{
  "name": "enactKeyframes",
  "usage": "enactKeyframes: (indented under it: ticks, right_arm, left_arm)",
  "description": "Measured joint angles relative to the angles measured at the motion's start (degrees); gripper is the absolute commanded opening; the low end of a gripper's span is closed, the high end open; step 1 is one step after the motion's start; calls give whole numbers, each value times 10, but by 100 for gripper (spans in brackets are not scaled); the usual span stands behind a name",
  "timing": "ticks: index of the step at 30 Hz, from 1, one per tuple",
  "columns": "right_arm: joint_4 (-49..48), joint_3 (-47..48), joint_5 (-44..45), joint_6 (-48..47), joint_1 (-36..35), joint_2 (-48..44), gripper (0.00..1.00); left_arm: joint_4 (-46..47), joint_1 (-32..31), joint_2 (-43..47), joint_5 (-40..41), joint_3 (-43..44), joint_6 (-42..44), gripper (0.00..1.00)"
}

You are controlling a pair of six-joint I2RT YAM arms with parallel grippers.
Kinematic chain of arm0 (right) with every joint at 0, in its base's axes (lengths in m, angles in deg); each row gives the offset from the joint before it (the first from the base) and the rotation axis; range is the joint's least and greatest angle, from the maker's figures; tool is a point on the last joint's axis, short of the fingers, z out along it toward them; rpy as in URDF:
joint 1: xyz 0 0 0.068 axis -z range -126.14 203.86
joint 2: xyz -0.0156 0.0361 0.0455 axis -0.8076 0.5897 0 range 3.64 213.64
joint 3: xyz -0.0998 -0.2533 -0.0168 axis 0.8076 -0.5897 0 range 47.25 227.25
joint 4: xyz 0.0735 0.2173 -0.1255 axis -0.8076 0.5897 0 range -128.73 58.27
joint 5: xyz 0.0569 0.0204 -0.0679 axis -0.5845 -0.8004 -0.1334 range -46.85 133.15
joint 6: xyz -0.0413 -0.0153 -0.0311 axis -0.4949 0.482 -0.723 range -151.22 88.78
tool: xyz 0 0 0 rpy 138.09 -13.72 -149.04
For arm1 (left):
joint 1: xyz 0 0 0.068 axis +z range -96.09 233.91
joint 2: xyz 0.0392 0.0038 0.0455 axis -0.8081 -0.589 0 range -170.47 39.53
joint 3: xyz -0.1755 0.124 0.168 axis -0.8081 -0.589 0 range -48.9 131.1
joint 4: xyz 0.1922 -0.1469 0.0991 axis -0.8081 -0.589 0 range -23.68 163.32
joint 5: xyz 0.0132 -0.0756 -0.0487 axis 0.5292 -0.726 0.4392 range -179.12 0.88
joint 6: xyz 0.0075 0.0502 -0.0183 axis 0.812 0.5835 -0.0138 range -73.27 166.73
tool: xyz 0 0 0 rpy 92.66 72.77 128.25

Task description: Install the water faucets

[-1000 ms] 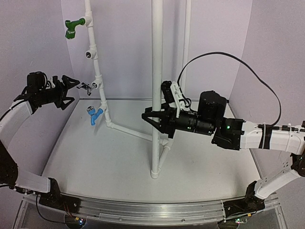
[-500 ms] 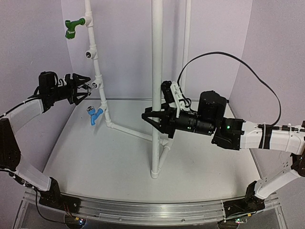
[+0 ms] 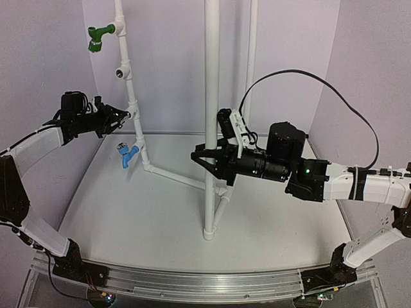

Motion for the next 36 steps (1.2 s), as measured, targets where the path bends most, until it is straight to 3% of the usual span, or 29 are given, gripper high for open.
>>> enactKeyframes:
  ticks: [9, 18, 23, 29, 31, 33, 36]
  right_arm:
    - [-1, 0, 0, 0, 0, 0, 0]
    - [-1, 0, 2, 1, 0, 0, 0]
    - [-1, 5, 7, 3, 0, 3, 0]
    - [-1, 9, 15, 5, 0, 8, 0]
    - [-1, 10, 19, 5, 0, 8, 0]
    - [-1, 10, 20, 5, 0, 8, 0]
    - [-1, 10, 20, 5, 0, 8, 0]
  left_arm:
    - [-126, -44, -4, 116, 69, 149, 10]
    - [-260, -102, -33, 266, 162, 372, 10]
    - [-308, -169, -62, 430, 208, 499, 6]
    - [-329, -254, -121, 675, 251, 591, 0]
    - [-322, -278, -136, 751, 251, 613, 4]
    - [-314, -296, -148, 818, 247, 633, 17]
    - [-302, -313, -158, 887, 240, 656, 58]
